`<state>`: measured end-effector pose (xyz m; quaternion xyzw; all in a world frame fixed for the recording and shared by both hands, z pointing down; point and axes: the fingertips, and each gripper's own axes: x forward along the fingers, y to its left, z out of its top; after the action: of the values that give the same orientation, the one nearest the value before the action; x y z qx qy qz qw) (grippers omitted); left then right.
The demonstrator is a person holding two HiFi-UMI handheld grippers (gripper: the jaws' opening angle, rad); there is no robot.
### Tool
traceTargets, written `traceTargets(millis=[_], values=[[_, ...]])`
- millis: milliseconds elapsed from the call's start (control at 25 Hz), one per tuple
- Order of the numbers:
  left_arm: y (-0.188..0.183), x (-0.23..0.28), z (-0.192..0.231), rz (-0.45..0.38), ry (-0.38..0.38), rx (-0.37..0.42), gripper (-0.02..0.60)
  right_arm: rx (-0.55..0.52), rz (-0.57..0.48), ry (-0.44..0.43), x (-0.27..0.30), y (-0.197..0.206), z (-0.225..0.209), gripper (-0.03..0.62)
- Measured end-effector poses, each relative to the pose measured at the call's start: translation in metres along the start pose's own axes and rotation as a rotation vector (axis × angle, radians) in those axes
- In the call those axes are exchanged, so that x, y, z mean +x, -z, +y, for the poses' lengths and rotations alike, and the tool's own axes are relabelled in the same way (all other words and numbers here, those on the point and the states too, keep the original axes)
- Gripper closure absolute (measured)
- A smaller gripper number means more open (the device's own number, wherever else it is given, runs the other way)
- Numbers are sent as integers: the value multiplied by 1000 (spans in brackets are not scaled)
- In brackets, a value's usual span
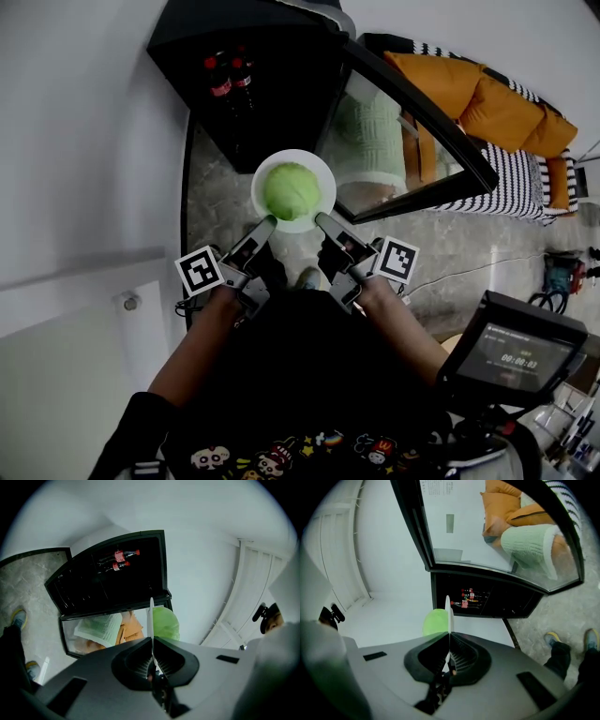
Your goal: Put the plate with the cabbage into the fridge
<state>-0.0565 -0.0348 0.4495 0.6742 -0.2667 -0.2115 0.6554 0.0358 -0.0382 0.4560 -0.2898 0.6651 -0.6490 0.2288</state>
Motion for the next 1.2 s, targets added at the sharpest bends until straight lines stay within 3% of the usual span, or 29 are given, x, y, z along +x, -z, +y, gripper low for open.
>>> traceTargets(millis=[1200], values=[[4, 2, 0, 48, -27, -5, 571, 29, -38, 12, -7, 2, -5, 580]])
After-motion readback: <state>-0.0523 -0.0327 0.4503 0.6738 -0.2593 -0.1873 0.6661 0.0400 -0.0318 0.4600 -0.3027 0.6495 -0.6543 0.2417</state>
